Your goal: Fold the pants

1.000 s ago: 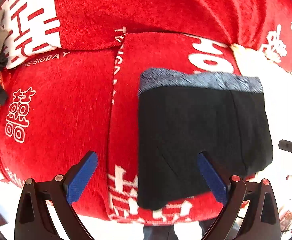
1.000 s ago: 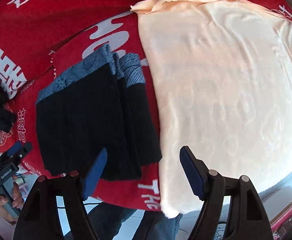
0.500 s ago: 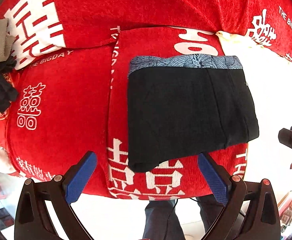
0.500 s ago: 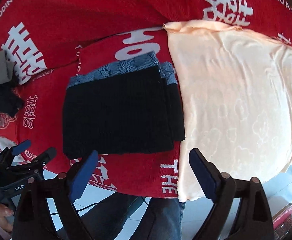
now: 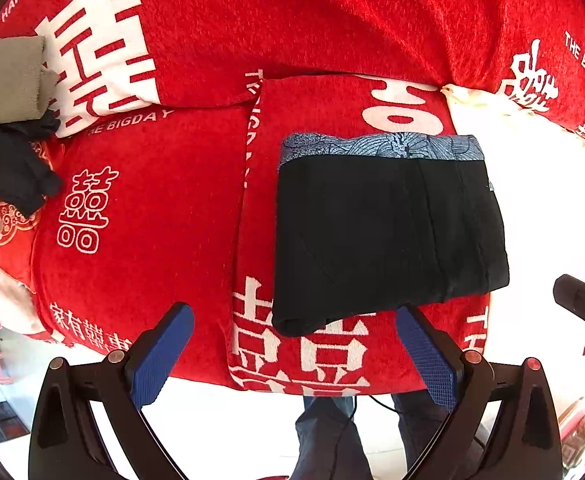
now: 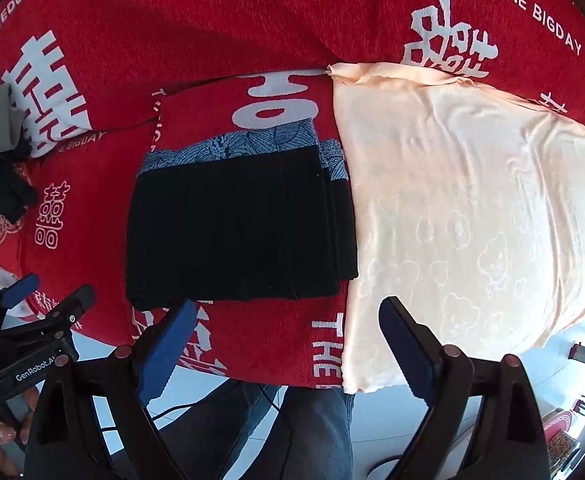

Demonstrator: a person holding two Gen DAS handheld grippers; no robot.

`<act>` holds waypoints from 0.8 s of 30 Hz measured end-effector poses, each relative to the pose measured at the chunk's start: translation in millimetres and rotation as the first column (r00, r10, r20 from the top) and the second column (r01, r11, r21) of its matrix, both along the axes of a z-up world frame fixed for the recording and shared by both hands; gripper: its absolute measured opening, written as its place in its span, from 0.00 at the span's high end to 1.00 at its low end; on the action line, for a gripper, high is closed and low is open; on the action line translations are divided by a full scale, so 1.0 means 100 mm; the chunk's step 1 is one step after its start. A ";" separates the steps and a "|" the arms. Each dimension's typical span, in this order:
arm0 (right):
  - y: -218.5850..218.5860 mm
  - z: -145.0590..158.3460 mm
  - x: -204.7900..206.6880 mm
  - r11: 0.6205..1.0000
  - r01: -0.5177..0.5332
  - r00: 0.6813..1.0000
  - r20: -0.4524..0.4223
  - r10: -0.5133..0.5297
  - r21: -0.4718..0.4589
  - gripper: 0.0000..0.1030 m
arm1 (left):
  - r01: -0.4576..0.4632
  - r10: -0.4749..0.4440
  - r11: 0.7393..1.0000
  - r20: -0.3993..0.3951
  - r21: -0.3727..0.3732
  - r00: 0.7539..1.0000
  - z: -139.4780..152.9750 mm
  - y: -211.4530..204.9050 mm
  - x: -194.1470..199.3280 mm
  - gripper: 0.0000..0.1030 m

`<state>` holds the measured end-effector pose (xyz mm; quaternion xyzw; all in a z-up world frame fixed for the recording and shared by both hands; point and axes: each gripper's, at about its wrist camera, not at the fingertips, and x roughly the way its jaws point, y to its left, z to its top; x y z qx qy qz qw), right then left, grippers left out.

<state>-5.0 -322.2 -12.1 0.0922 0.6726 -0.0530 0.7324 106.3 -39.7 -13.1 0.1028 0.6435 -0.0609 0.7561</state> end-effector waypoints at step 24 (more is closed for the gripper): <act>0.17 0.04 0.01 0.999 -0.032 0.999 -0.028 0.031 -0.027 0.08 | 0.005 -0.005 1.000 0.005 -0.008 1.000 0.10 -0.04 -0.02 0.02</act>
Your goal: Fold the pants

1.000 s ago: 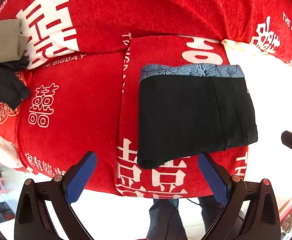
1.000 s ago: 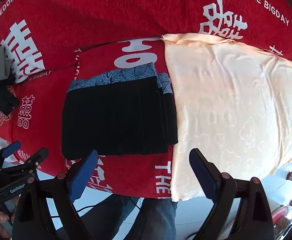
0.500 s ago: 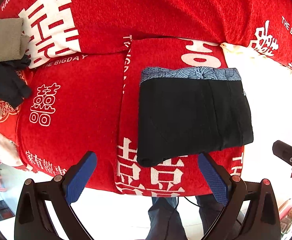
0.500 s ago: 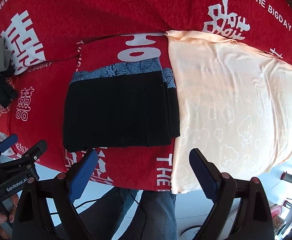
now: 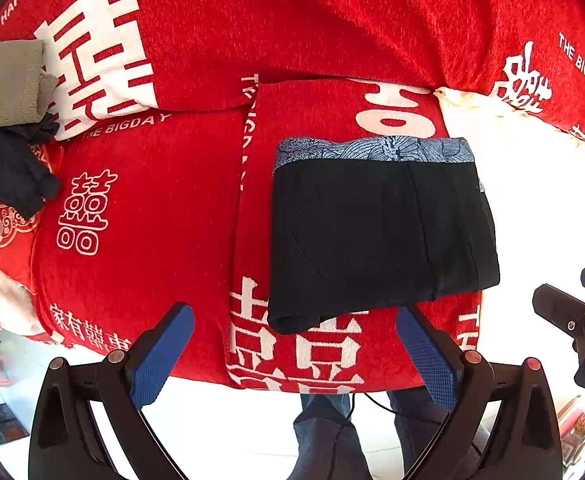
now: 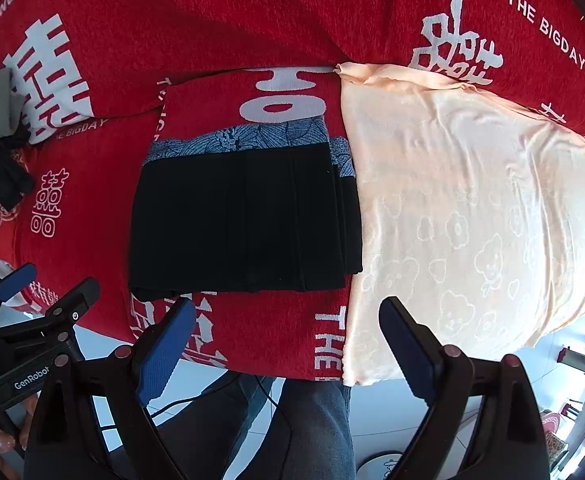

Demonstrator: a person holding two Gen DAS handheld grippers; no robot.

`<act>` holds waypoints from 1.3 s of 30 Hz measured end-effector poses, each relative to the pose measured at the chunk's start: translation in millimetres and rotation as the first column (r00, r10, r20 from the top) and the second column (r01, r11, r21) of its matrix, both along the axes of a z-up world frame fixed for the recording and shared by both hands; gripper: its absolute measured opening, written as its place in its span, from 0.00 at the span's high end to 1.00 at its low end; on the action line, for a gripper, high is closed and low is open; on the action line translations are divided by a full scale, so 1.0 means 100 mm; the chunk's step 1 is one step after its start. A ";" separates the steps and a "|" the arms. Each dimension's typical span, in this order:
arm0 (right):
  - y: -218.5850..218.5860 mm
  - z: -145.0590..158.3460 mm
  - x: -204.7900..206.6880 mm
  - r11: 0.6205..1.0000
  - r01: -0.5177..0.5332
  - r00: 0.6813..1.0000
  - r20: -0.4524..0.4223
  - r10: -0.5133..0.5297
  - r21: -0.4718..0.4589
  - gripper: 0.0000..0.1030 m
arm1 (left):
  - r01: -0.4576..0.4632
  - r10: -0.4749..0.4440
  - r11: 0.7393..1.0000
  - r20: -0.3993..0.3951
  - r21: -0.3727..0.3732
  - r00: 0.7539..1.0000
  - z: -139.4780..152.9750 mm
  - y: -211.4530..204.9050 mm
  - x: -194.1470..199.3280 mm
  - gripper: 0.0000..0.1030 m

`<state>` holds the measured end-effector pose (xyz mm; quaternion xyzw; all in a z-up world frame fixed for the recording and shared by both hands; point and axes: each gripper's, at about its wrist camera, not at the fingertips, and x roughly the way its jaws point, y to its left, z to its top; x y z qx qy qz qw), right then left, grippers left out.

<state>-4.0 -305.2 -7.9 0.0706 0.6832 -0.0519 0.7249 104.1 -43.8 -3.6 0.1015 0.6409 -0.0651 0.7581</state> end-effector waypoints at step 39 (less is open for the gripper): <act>0.04 0.05 -0.04 1.000 -0.002 1.000 0.011 0.002 -0.004 0.08 | 0.002 -0.002 1.000 0.003 -0.007 1.000 0.05 -0.02 -0.02 0.02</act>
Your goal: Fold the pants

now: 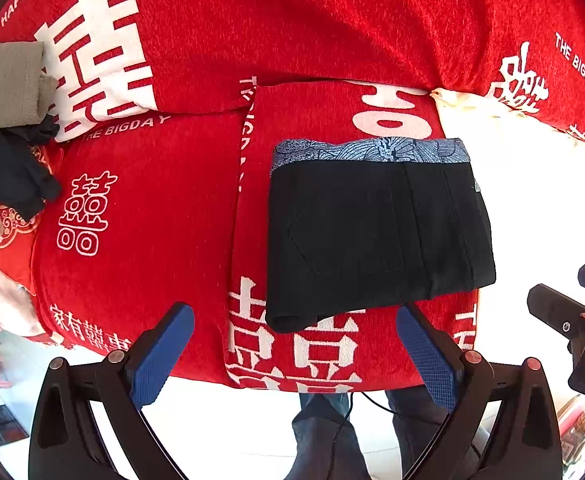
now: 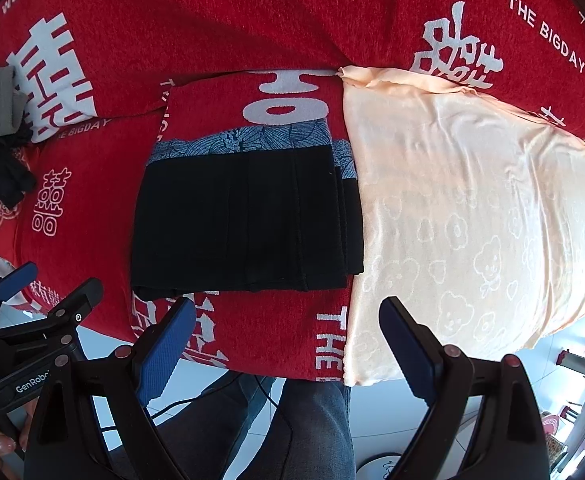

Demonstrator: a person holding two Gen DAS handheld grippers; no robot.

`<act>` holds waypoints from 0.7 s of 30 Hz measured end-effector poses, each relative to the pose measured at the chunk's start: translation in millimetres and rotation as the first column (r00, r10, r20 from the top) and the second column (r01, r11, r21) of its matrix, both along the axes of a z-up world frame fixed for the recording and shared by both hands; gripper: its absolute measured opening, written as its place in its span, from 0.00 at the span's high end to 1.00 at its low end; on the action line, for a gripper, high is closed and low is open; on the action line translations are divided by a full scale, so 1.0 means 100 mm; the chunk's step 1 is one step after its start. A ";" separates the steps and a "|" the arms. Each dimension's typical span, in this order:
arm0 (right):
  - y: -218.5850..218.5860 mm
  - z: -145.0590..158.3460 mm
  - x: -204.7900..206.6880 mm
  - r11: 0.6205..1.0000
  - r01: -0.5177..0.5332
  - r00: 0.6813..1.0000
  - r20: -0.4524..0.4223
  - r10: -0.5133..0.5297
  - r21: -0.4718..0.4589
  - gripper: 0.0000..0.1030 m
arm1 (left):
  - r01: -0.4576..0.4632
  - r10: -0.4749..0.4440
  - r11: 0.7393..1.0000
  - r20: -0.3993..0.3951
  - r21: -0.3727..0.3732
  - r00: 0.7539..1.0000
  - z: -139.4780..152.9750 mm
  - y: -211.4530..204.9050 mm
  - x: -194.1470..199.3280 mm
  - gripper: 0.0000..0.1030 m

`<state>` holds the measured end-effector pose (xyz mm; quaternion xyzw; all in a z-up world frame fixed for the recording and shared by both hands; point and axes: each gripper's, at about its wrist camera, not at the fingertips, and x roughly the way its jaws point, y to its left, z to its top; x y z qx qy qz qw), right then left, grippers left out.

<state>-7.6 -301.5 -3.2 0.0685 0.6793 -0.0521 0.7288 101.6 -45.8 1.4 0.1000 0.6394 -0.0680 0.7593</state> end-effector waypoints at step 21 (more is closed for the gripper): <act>0.01 -0.01 0.02 1.000 -0.001 1.000 -0.003 0.001 0.000 0.08 | -0.003 0.003 1.000 0.000 -0.003 1.000 -0.01 0.00 0.01 0.02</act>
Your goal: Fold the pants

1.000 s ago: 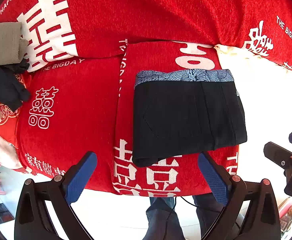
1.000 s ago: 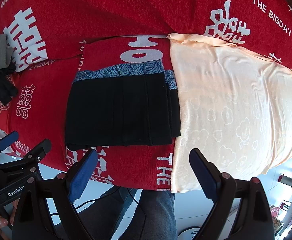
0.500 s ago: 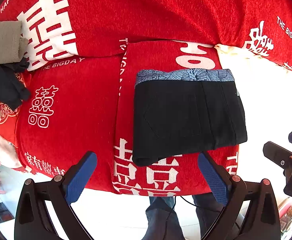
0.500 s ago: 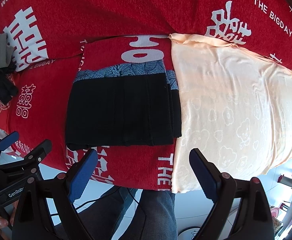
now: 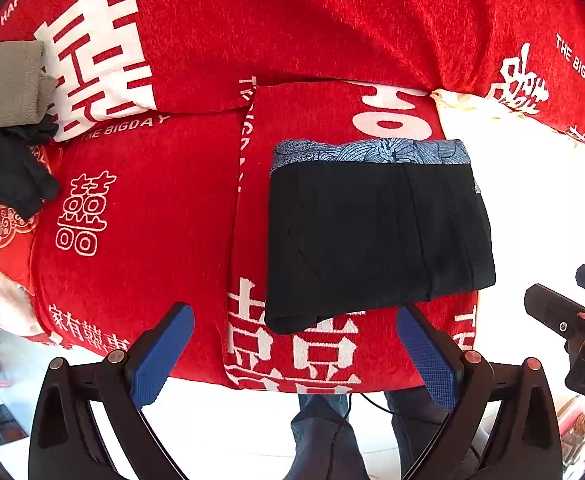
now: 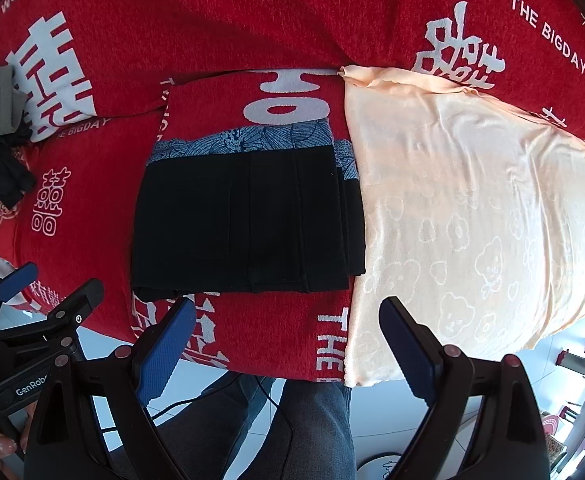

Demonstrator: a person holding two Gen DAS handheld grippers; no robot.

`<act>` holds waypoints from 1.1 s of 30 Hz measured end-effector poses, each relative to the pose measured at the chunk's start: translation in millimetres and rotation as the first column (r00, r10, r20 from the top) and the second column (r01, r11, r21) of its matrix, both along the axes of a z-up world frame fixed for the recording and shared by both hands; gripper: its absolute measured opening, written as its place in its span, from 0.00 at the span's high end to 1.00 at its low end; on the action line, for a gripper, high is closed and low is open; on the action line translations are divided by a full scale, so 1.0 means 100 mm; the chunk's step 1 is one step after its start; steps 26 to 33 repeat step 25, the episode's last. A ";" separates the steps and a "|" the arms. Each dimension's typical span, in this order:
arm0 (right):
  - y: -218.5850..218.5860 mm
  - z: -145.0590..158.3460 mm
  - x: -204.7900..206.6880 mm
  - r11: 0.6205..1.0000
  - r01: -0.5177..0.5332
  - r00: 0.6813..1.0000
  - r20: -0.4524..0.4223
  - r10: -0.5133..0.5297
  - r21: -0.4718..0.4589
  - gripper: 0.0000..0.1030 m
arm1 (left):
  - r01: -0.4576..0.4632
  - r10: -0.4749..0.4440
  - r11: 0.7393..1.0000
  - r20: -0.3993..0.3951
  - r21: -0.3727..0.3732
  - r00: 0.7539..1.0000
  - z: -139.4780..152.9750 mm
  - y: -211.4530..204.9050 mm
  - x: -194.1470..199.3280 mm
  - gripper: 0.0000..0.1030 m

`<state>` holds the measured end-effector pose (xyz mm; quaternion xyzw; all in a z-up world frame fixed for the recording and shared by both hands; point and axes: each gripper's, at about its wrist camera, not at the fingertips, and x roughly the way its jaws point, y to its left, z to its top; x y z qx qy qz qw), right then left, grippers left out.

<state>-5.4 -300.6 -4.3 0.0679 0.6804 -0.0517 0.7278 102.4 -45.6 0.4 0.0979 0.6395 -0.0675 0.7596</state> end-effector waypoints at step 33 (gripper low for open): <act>0.02 -0.05 0.11 0.999 -0.035 0.999 -0.009 0.035 0.000 0.08 | 0.009 -0.009 1.000 0.024 -0.014 1.000 0.02 -0.04 -0.02 0.02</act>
